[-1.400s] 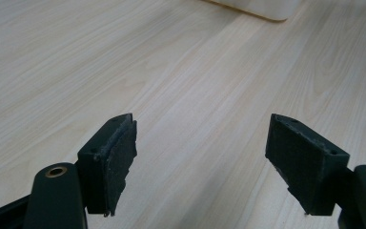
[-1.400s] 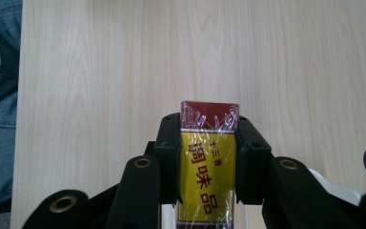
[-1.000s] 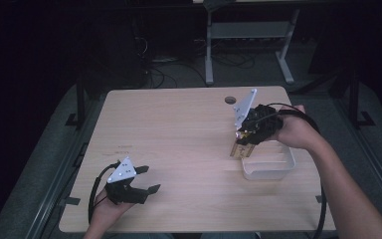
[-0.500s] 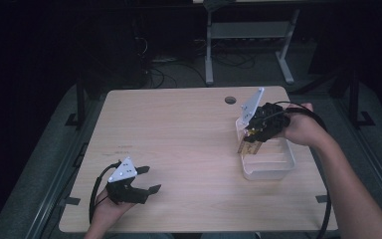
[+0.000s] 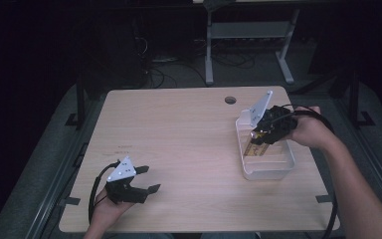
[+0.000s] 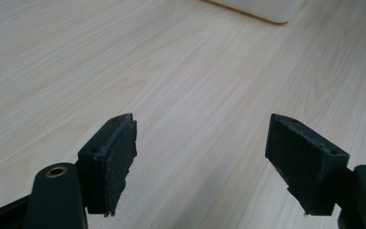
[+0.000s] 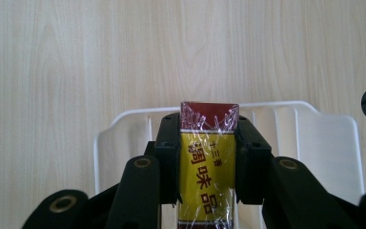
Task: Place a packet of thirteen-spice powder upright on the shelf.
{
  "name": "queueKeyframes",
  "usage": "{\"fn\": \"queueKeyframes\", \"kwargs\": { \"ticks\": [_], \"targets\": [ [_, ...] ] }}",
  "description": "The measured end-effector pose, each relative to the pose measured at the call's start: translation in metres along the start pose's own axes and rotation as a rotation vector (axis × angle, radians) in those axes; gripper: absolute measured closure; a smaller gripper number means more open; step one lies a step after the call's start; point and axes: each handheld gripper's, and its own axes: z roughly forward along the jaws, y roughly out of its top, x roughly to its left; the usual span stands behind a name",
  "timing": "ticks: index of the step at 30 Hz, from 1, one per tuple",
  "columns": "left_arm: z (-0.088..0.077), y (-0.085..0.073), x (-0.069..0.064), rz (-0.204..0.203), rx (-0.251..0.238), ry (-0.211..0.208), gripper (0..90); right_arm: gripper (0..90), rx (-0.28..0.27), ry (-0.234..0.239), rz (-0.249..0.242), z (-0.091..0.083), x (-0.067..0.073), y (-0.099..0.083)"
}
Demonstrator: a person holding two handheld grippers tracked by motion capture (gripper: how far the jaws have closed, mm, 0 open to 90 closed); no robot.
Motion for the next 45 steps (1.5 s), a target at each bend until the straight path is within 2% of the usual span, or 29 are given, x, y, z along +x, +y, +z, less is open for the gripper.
{"fn": "queueKeyframes", "kwargs": {
  "ticks": [4, 10, 18, 29, 45],
  "targets": [
    [0.0, 0.0, 0.001, -0.004, -0.002, 0.001, 24.9, 67.5, 0.0, -0.002, 0.016, -0.002, -0.001, -0.008],
    [0.0, 0.0, 0.001, -0.005, 0.002, -0.001, 24.9, 67.4, 0.003, 0.001, 0.01, -0.001, -0.002, -0.014],
    [0.001, 0.0, 0.0, -0.006, 0.001, -0.004, 24.9, 67.1, 0.019, 0.02, 0.015, 0.009, -0.002, -0.023],
    [0.001, 0.0, 0.001, -0.006, 0.0, -0.004, 24.9, 64.8, 0.037, 0.046, 0.036, 0.026, -0.004, -0.026],
    [-0.001, 0.0, 0.001, -0.008, -0.006, -0.001, 24.9, 58.1, 0.017, 0.047, 0.068, 0.034, -0.007, -0.021]
  ]
}}
